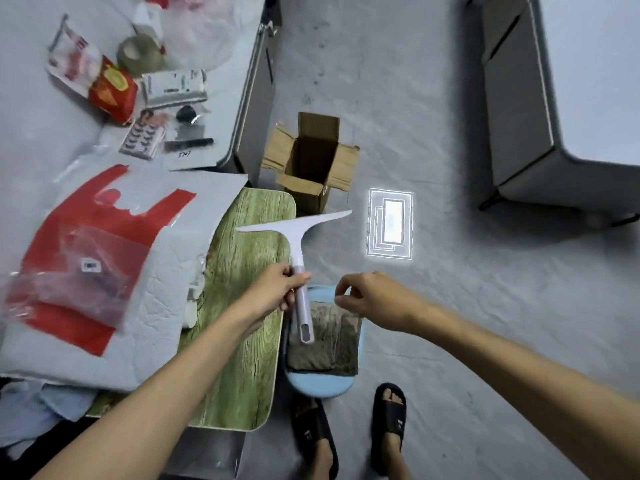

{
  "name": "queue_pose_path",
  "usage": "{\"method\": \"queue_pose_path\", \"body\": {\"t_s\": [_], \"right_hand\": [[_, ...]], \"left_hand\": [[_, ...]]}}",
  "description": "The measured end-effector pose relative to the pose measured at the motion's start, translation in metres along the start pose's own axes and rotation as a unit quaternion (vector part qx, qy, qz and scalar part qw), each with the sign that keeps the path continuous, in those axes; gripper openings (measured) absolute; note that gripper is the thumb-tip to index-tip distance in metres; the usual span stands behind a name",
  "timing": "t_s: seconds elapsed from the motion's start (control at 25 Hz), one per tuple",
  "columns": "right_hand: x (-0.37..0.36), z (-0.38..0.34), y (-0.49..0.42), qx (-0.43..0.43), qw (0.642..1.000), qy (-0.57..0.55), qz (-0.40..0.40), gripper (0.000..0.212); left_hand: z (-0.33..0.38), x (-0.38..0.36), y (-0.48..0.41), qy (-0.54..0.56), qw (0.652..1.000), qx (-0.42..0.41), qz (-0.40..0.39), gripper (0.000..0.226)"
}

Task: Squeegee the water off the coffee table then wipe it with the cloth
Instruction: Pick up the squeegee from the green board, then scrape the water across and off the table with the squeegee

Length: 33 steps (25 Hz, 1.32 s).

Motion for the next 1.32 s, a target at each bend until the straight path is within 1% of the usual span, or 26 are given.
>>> {"method": "queue_pose_path", "body": {"t_s": [0.2, 0.28, 0.4, 0.48, 0.56, 0.64, 0.68, 0.76, 0.8, 0.92, 1.0, 1.04, 1.12, 1.2, 1.24, 1.32], "right_hand": [[0.1, -0.039, 0.085, 0.034, 0.994, -0.095, 0.05, 0.035], [0.143, -0.048, 0.121, 0.054, 0.986, -0.14, 0.07, 0.03], [0.204, -0.045, 0.158, 0.064, 0.976, -0.175, 0.116, 0.019], [0.243, -0.028, 0.177, 0.055, 0.974, -0.178, 0.131, 0.014], [0.285, -0.003, 0.188, 0.038, 0.974, -0.181, 0.128, 0.007], [0.33, 0.026, 0.201, 0.026, 0.968, -0.197, 0.152, 0.014], [0.351, 0.037, 0.204, 0.025, 0.968, -0.186, 0.169, 0.015], [0.393, 0.062, 0.21, 0.021, 0.971, -0.14, 0.192, 0.008], [0.416, 0.075, 0.211, 0.003, 0.971, -0.121, 0.206, 0.008], [0.48, 0.12, 0.204, -0.073, 0.962, -0.082, 0.252, 0.025], [0.521, 0.15, 0.194, -0.095, 0.959, -0.059, 0.261, 0.028], [0.54, 0.162, 0.189, -0.105, 0.959, -0.045, 0.261, 0.028], [0.582, 0.18, 0.174, -0.113, 0.962, -0.007, 0.248, 0.035], [0.631, 0.198, 0.148, -0.13, 0.963, 0.013, 0.235, 0.031], [0.658, 0.208, 0.131, -0.143, 0.962, 0.009, 0.232, 0.03], [0.711, 0.223, 0.097, -0.184, 0.958, -0.01, 0.222, 0.035]], "left_hand": [[0.152, -0.018, 0.061, 0.032, 0.993, -0.109, -0.029, 0.02], [0.216, -0.033, 0.083, 0.036, 0.988, -0.143, -0.034, 0.017], [0.298, -0.054, 0.098, 0.039, 0.983, -0.174, -0.033, 0.02], [0.346, -0.072, 0.1, 0.005, 0.983, -0.179, -0.029, 0.027], [0.389, -0.091, 0.093, -0.016, 0.984, -0.174, -0.027, 0.029], [0.436, -0.114, 0.082, -0.035, 0.986, -0.162, -0.013, 0.031], [0.456, -0.125, 0.078, -0.046, 0.986, -0.161, -0.012, 0.03], [0.494, -0.147, 0.07, -0.088, 0.982, -0.168, -0.025, 0.028], [0.514, -0.157, 0.064, -0.118, 0.977, -0.176, -0.031, 0.028], [0.566, -0.173, 0.034, -0.214, 0.954, -0.208, -0.037, 0.023], [0.603, -0.178, 0.0, -0.267, 0.936, -0.229, -0.022, 0.021], [0.619, -0.178, -0.018, -0.295, 0.925, -0.239, -0.015, 0.021], [0.652, -0.18, -0.055, -0.356, 0.898, -0.257, -0.02, 0.022], [0.692, -0.182, -0.103, -0.413, 0.868, -0.271, -0.044, 0.024], [0.717, -0.181, -0.131, -0.437, 0.854, -0.277, -0.052, 0.025], [0.77, -0.176, -0.185, -0.479, 0.827, -0.289, -0.051, 0.026]]}}
Point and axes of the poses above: each hand's wrist, its own y-axis away from the middle knuckle, its own x-axis out of the back of the hand, z = x × y, the point moved 1 cm from there along -y, towards the middle knuckle, and after that the axes turned 8 degrees about -y, right-handed, at the moved point
